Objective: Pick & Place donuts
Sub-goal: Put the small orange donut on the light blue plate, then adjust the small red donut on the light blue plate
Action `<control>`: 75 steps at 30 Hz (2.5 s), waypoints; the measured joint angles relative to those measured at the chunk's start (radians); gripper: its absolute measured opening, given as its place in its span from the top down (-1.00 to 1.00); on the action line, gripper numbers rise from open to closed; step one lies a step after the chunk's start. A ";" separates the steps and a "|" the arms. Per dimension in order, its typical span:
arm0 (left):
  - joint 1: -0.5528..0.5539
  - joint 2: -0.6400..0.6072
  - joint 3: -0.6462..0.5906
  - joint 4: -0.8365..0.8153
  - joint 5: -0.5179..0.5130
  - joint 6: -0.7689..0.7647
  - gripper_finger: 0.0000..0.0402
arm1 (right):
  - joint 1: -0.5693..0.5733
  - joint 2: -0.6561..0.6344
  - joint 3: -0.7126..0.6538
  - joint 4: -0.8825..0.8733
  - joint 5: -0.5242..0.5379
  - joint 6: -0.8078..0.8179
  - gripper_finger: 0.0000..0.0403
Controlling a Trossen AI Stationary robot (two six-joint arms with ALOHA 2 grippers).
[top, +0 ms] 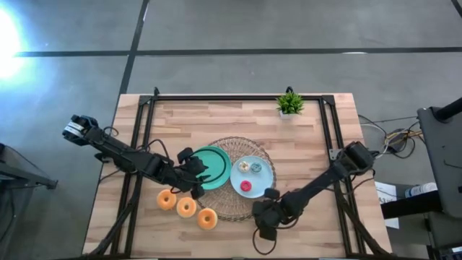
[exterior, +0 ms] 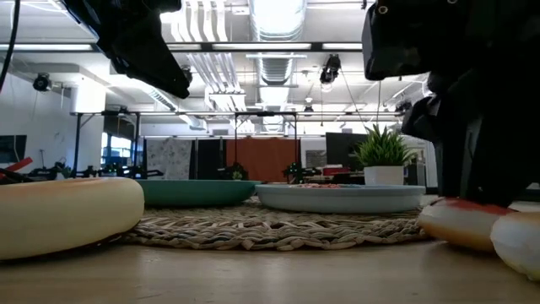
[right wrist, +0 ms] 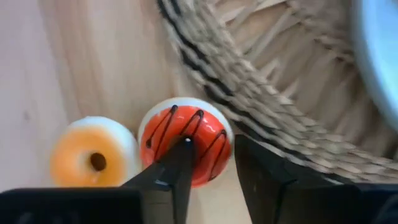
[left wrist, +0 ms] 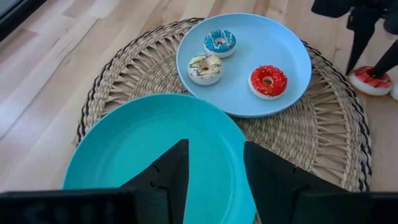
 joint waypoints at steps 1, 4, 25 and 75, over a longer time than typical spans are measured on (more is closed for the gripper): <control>0.000 0.000 0.000 0.000 0.000 0.000 0.36 | -0.004 0.004 0.000 0.013 -0.021 0.000 0.49; 0.000 0.000 0.000 0.000 -0.004 0.000 0.36 | -0.010 0.010 -0.002 0.039 -0.056 0.005 0.65; 0.000 0.000 0.000 -0.001 -0.008 -0.010 0.36 | -0.330 -0.277 -0.192 -0.110 0.039 0.018 0.93; 0.000 0.000 0.000 0.002 0.002 -0.018 0.36 | -0.379 -0.212 -0.074 -0.112 -0.071 -0.283 0.20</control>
